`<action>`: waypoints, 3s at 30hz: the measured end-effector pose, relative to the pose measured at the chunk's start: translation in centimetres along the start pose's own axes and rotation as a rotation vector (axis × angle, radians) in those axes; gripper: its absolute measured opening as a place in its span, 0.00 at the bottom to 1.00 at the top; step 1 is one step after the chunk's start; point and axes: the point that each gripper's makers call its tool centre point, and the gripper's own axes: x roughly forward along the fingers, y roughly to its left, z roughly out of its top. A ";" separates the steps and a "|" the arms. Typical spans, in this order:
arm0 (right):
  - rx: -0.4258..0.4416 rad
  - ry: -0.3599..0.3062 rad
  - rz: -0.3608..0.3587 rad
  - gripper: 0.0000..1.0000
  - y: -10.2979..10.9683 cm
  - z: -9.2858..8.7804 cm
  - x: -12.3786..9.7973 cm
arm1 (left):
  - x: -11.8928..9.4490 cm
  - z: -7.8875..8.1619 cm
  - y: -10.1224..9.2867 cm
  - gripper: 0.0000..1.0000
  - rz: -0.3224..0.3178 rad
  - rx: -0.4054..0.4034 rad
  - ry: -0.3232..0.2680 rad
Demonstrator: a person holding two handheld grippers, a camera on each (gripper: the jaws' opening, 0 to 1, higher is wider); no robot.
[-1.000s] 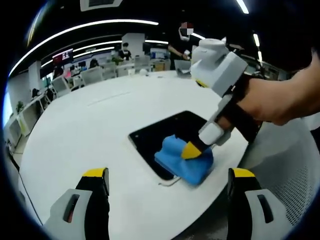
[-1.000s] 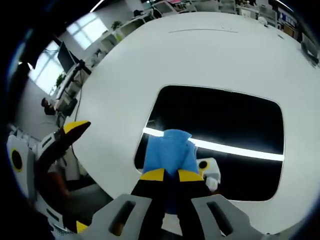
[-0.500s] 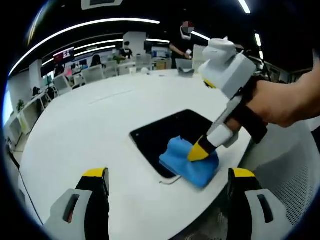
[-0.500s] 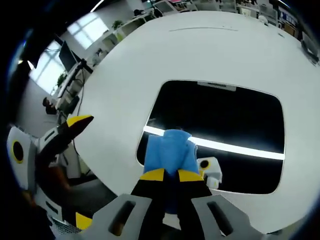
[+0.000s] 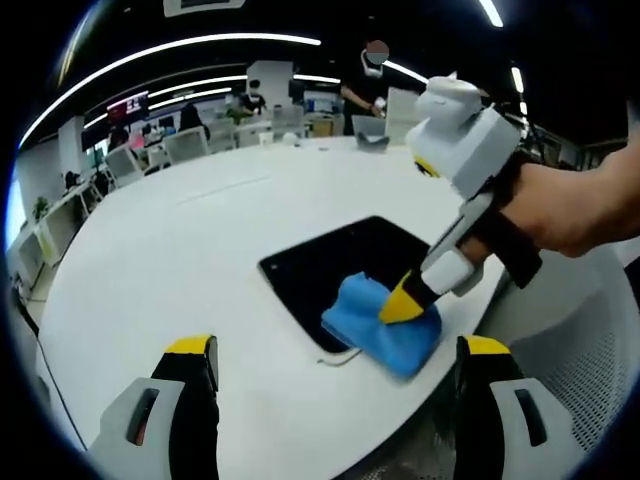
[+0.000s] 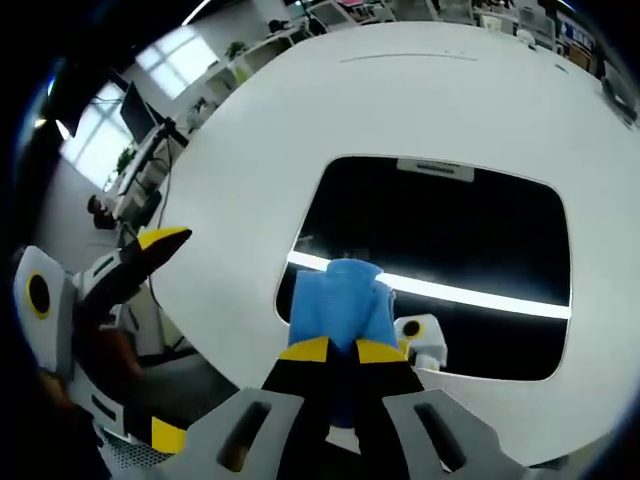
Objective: Wipe the mirror surface with the cleaning cloth until all visible marks leave the cleaned area.
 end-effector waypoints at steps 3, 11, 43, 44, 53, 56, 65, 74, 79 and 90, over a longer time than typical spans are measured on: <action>0.005 0.001 0.003 0.02 -0.1 0.0 0.0 | 0.0 0.0 0.0 0.99 0.000 -0.001 0.000; 0.007 0.003 0.005 0.02 -0.4 -0.2 -0.2 | 0.0 -0.1 -0.1 0.99 -0.005 0.005 0.004; 0.022 0.015 -0.010 0.02 -2.3 -0.6 -1.1 | 0.1 -0.2 -0.2 0.99 -0.013 0.000 0.010; 0.023 0.015 -0.009 0.02 -2.3 -0.6 -1.1 | 0.1 -0.2 -0.2 0.99 -0.013 0.000 0.010; 0.022 0.023 -0.014 0.02 -2.8 -0.7 -1.2 | 0.0 -0.2 0.0 0.99 -0.009 -0.011 0.006; 0.022 0.027 -0.016 0.02 -2.9 -0.7 -1.3 | 0.0 -0.2 0.0 0.99 -0.010 -0.011 0.007; 0.040 0.026 -0.011 0.02 -3.4 -0.8 -1.4 | 0.0 -0.2 0.0 0.99 -0.007 -0.013 0.007; 0.037 0.035 -0.020 0.02 -4.4 -1.0 -1.8 | 0.0 -0.1 0.1 0.99 0.000 -0.025 -0.001; 0.039 0.035 -0.024 0.02 -4.7 -1.2 -2.1 | 0.0 -0.1 0.1 0.99 0.000 -0.020 0.000; 0.035 0.037 -0.024 0.02 -5.5 -1.5 -2.6 | 0.0 -0.2 0.2 0.99 0.004 -0.025 0.005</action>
